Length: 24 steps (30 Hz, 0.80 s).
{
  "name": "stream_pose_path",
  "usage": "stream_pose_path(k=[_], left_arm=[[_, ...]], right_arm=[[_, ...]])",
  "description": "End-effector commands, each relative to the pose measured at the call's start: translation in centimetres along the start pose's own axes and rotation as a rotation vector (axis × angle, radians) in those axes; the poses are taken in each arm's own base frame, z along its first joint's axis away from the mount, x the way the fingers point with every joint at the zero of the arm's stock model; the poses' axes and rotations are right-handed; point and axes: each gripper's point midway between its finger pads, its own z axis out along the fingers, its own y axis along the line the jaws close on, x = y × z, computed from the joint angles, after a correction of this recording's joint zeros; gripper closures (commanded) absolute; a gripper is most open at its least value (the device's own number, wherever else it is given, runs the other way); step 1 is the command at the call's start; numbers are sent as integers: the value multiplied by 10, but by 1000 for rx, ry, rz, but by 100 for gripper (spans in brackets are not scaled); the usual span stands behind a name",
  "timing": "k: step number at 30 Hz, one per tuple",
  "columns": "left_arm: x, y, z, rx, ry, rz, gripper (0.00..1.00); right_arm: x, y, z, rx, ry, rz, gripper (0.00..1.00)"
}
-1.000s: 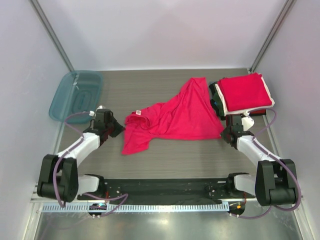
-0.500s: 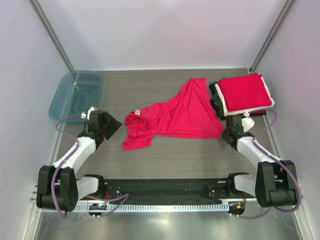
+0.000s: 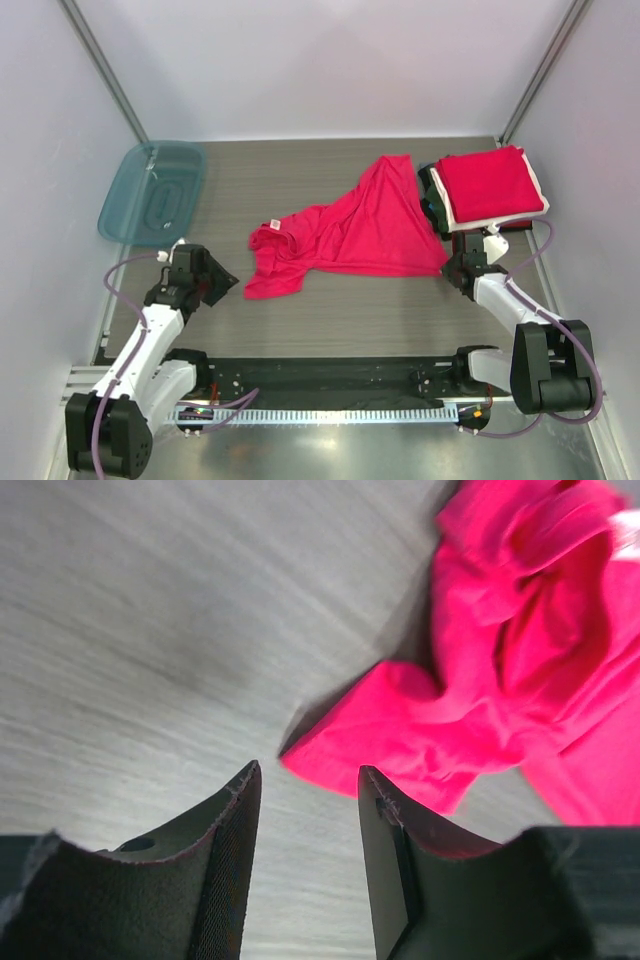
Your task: Fold and stack the t-shirts
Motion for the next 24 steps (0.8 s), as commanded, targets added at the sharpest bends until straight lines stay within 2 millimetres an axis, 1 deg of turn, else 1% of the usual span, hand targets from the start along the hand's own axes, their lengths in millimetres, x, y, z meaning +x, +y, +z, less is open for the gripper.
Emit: stream_pose_path(k=[1,5,6,9,10,12,13,17,21,24], left_arm=[[20,9,-2,-44,91,0,55],[25,-1,2,-14,118,29,57],[31,-5,3,2,139,44,57],[41,-12,6,9,157,74,58],[41,-9,8,-14,142,82,58],[48,-7,11,-35,164,90,59],[44,-2,14,-66,136,94,59],[42,9,22,-125,123,103,59],[40,11,29,-148,116,110,60],[39,4,32,-132,121,110,60]], right_arm=[[-12,3,0,-9,-58,21,99],[-11,2,1,-6,-55,21,99],[-12,3,1,-8,-57,22,99],[-10,2,2,-5,-51,24,99],[-10,3,2,-8,-50,22,99],[-10,3,2,-6,-50,23,99],[-10,3,2,-7,-51,23,99],[-10,3,1,-10,-52,23,99],[-10,3,2,-11,-49,22,99],[-10,3,2,-10,-49,23,99]])
